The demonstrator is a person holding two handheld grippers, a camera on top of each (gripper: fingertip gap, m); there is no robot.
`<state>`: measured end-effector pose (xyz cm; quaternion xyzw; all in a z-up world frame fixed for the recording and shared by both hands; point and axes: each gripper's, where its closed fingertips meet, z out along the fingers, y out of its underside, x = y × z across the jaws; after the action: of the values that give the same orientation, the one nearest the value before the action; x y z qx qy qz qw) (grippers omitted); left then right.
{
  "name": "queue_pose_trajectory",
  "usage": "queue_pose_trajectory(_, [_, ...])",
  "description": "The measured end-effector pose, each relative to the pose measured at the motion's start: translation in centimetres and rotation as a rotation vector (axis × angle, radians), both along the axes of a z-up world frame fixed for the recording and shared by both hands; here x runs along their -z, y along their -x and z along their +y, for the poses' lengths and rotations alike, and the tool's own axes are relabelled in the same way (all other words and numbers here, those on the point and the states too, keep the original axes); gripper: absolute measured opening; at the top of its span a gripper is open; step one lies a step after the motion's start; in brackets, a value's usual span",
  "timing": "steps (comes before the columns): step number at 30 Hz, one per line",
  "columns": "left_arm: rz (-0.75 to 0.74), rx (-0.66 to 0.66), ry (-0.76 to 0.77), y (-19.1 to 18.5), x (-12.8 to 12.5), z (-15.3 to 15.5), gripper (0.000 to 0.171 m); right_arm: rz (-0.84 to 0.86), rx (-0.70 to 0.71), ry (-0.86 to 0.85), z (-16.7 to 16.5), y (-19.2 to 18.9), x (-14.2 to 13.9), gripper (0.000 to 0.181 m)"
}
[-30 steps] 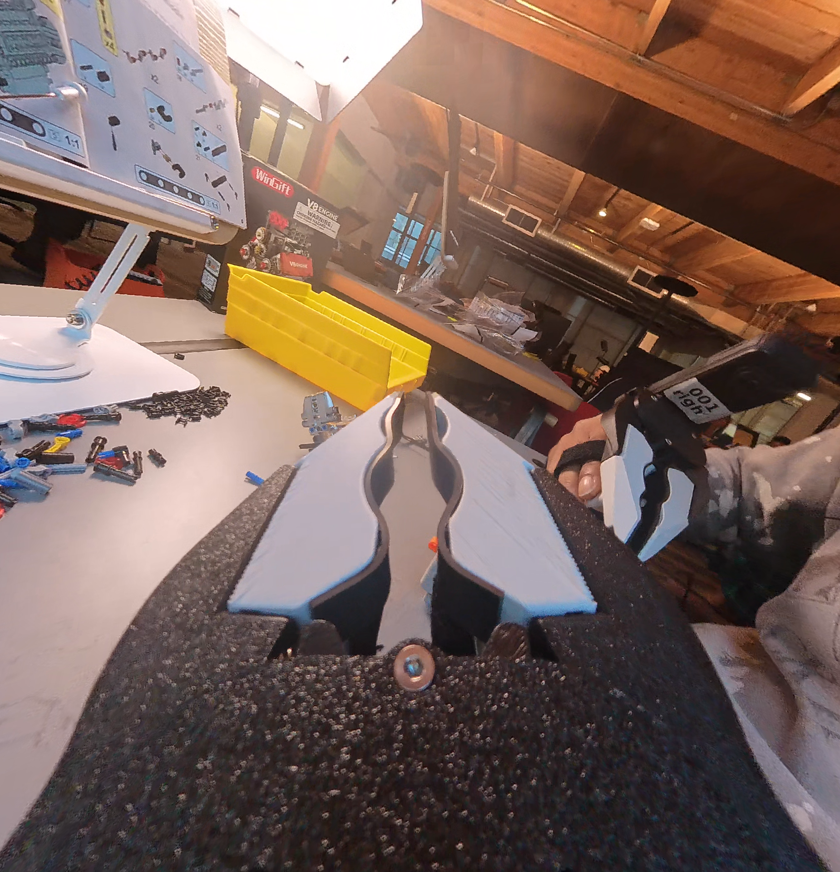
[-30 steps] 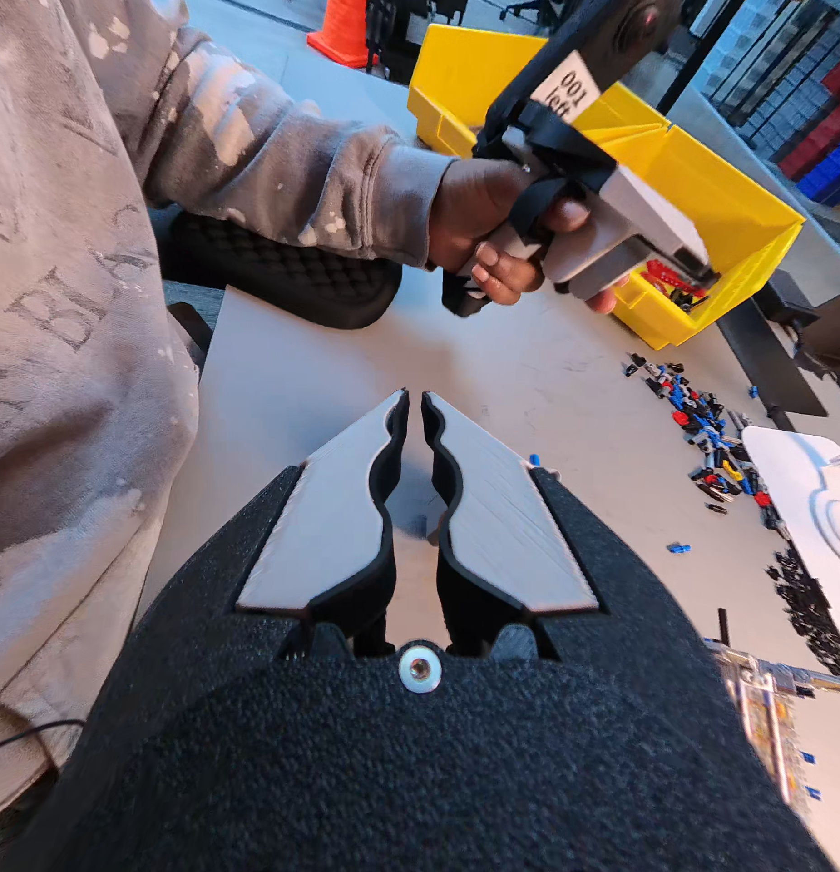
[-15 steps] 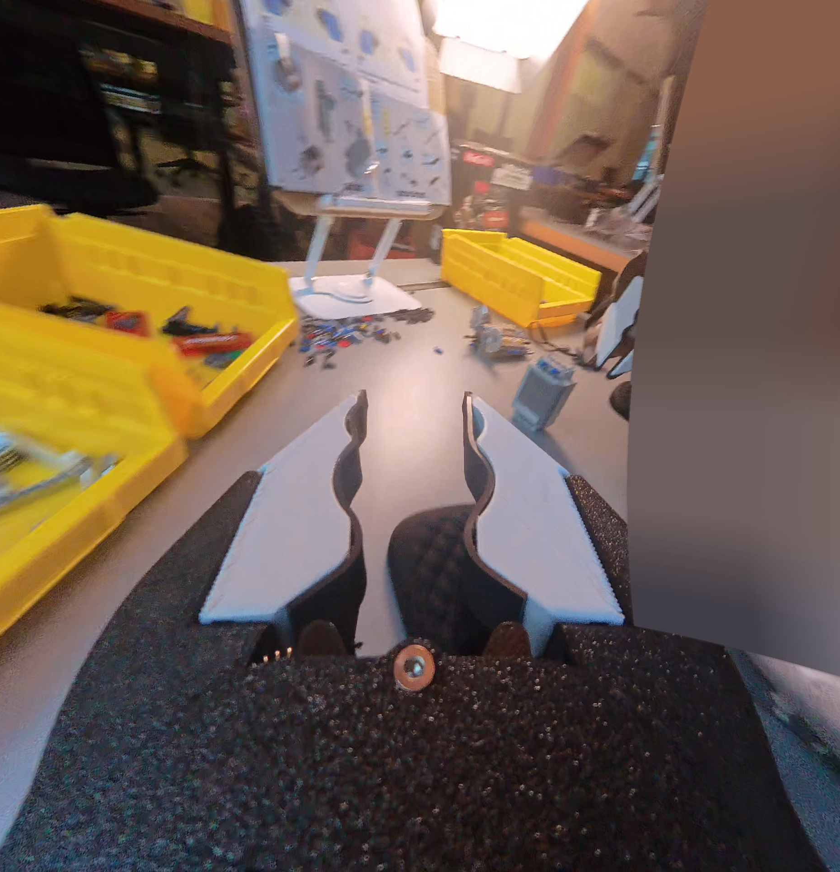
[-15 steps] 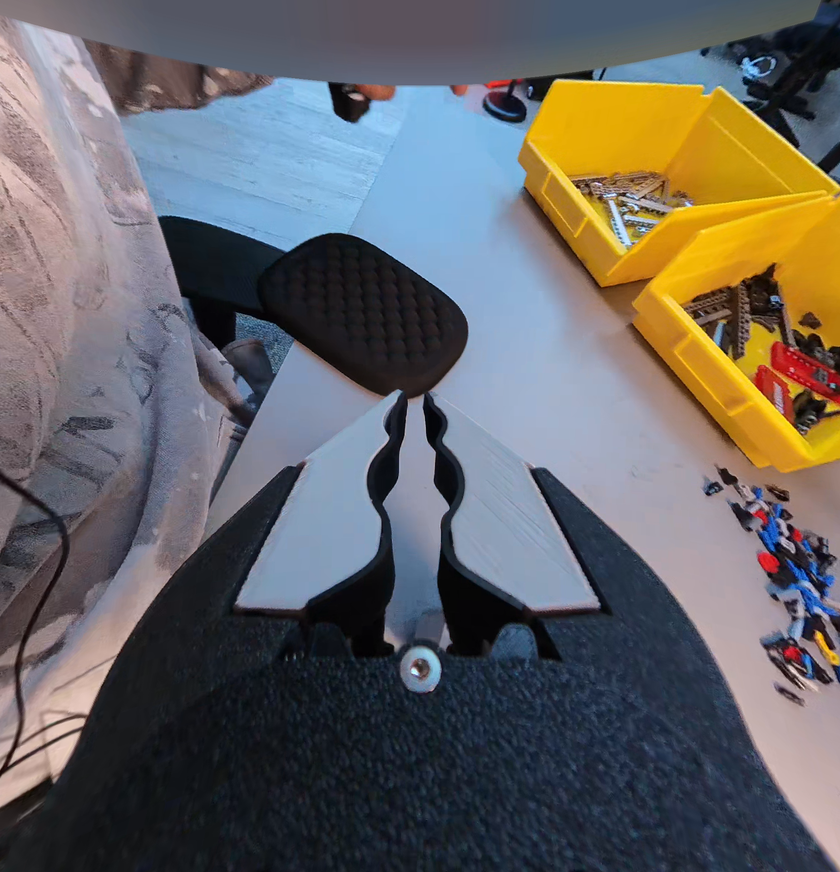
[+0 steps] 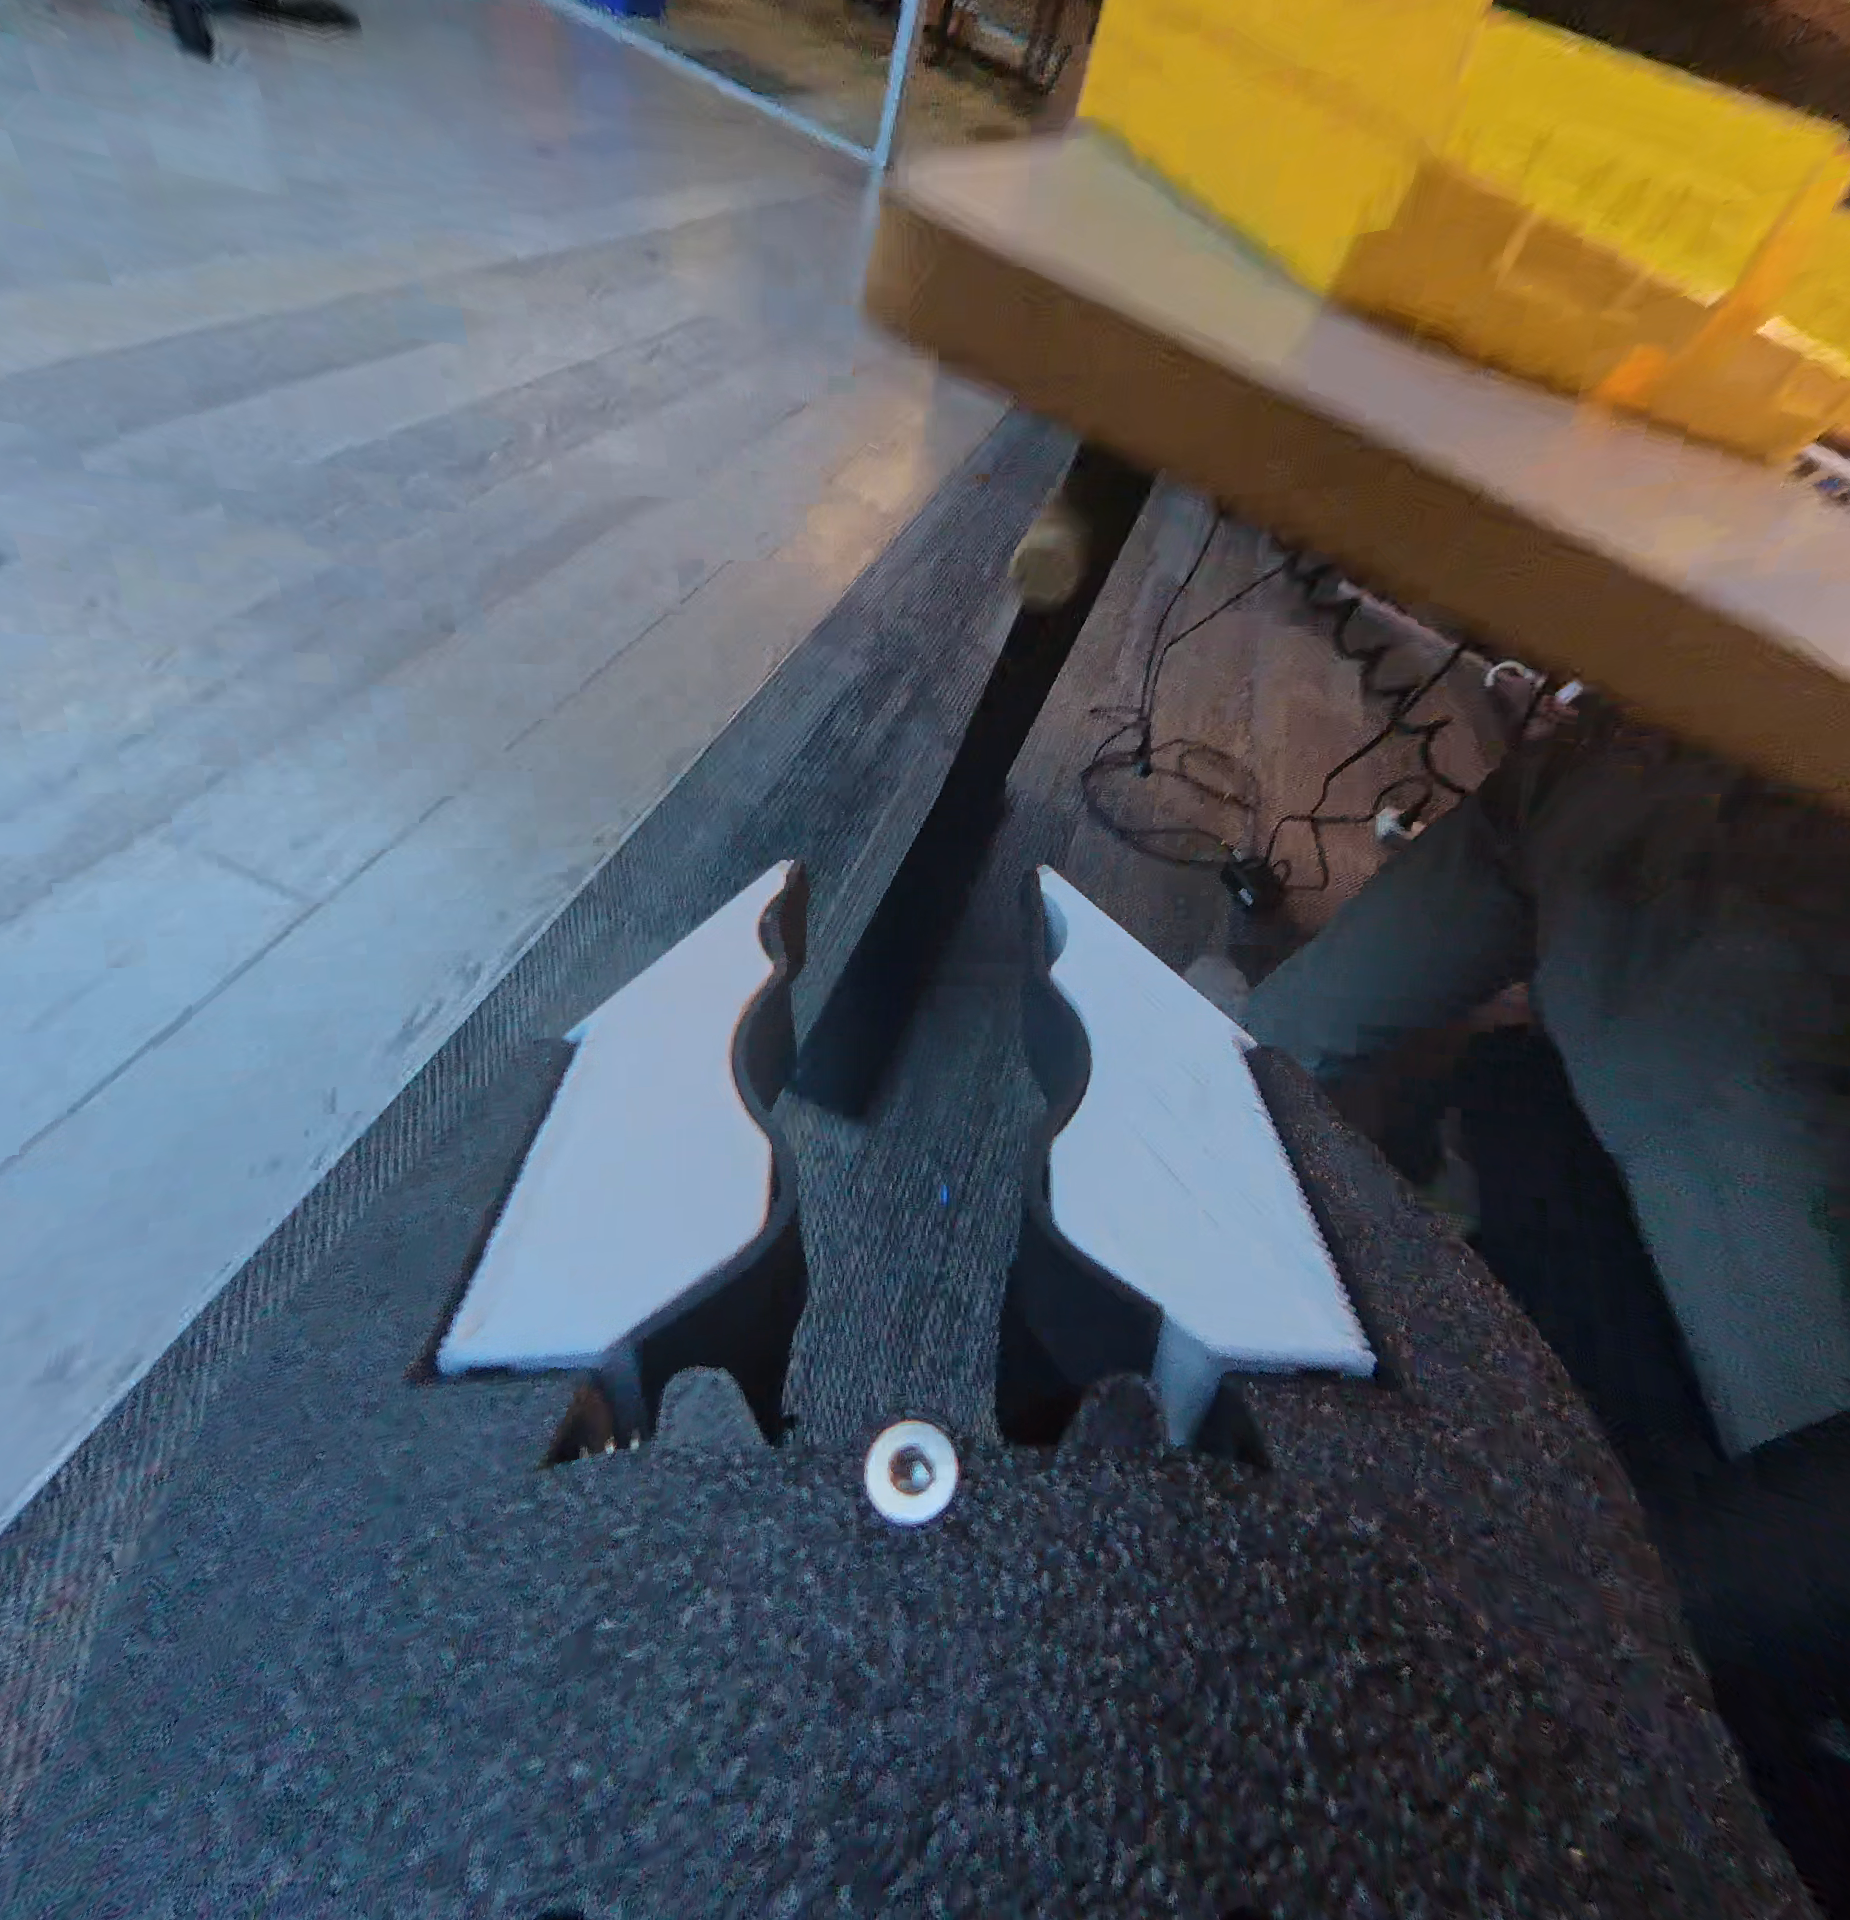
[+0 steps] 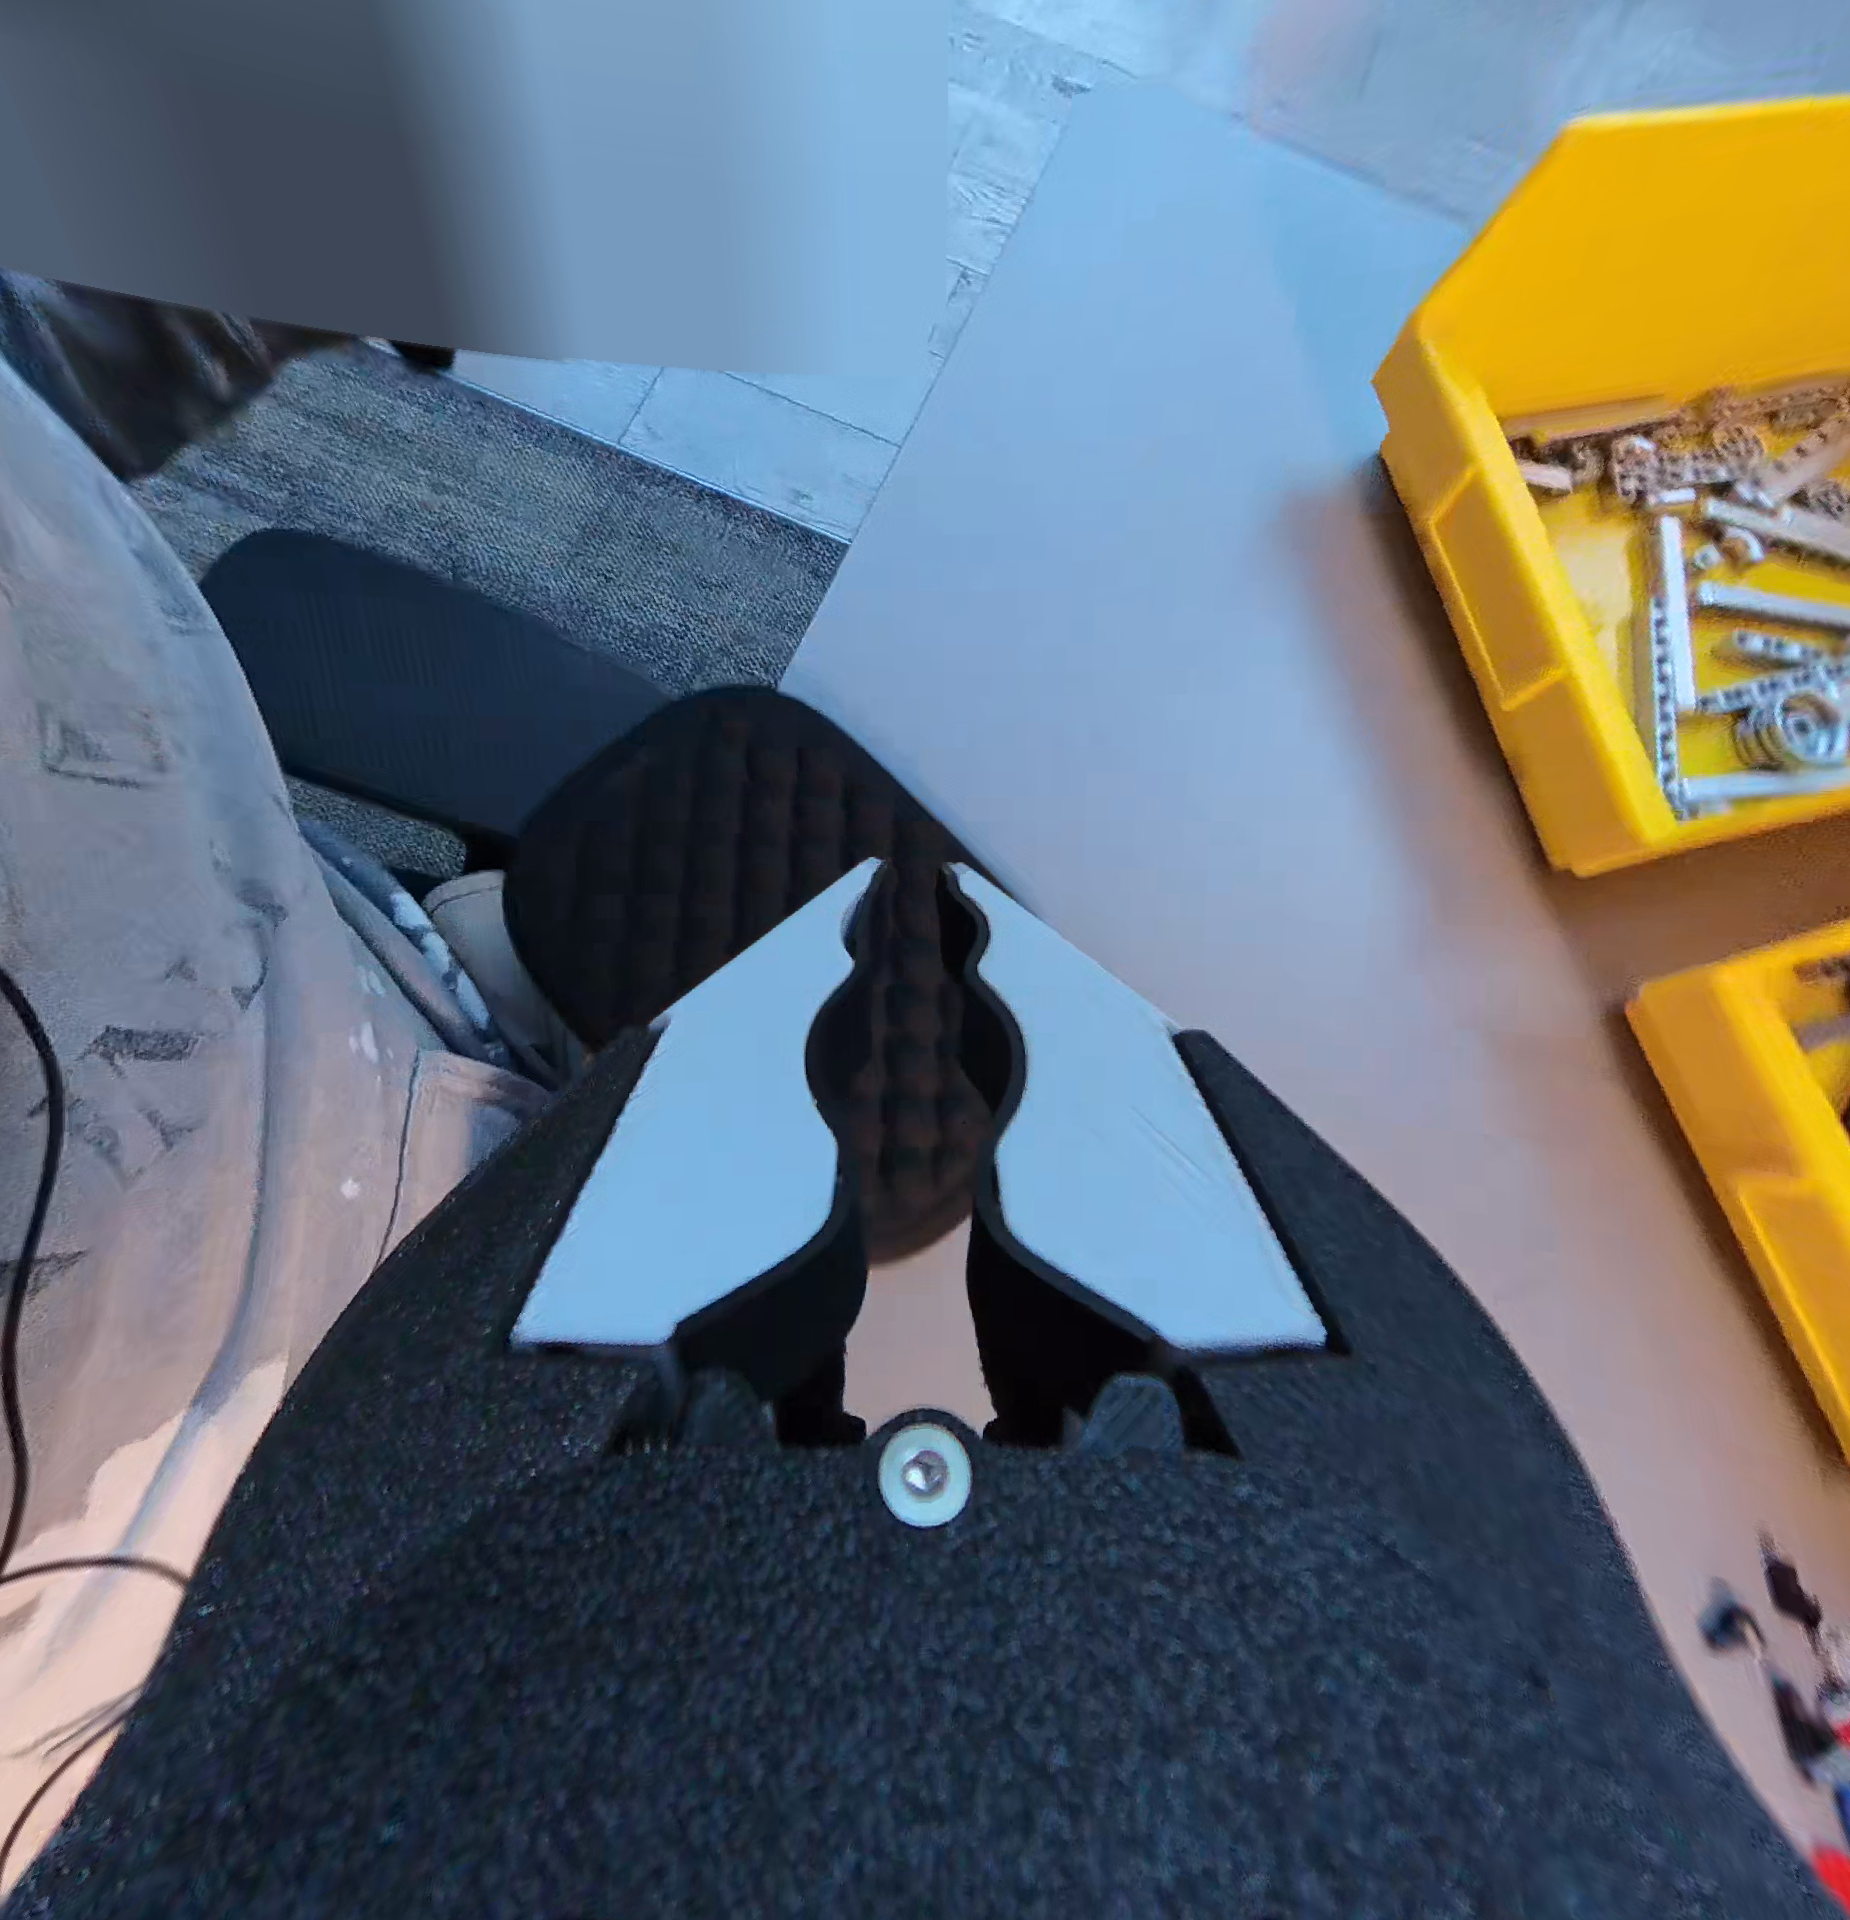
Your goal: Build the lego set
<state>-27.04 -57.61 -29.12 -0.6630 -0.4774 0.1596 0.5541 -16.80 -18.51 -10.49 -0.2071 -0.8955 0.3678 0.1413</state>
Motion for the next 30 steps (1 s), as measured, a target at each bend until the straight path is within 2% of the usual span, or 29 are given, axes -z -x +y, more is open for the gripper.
queue_pose_trajectory(3, [-0.153,0.022,-0.031,-1.2,10.2,2.0,0.032,-0.003,-0.029,0.022,-2.6,2.2,0.2,0.007])
queue_pose_trajectory(6, [-0.240,0.065,0.005,-0.8,20.8,7.4,0.028,-0.001,-0.021,0.046,-3.6,3.9,1.0,0.008])
queue_pose_trajectory(10, [-0.287,0.112,0.168,1.4,34.4,14.9,0.027,0.046,0.071,0.074,-2.5,6.3,0.9,0.008])
queue_pose_trajectory(12, [-0.323,0.152,0.225,2.3,39.9,18.3,0.027,0.088,0.153,0.074,-1.1,7.6,0.0,0.009])
queue_pose_trajectory(16, [-0.411,0.199,0.287,3.5,48.4,23.2,0.028,0.218,0.352,0.051,2.4,9.7,-3.8,0.013])
queue_pose_trajectory(19, [-0.492,0.180,0.305,3.8,53.0,24.7,0.029,0.305,0.493,0.035,4.8,10.4,-7.0,0.017])
queue_pose_trajectory(22, [-0.547,0.139,0.290,3.9,55.6,25.2,0.027,0.365,0.611,0.029,6.9,10.3,-9.9,0.020])
queue_pose_trajectory(26, [-0.554,0.152,0.296,3.8,56.8,26.1,0.021,0.424,0.754,0.120,9.3,9.3,-13.5,0.022])
queue_pose_trajectory(30, [-0.533,0.194,0.339,3.5,57.2,27.1,0.020,0.464,0.879,0.157,12.2,7.1,-15.2,0.022])
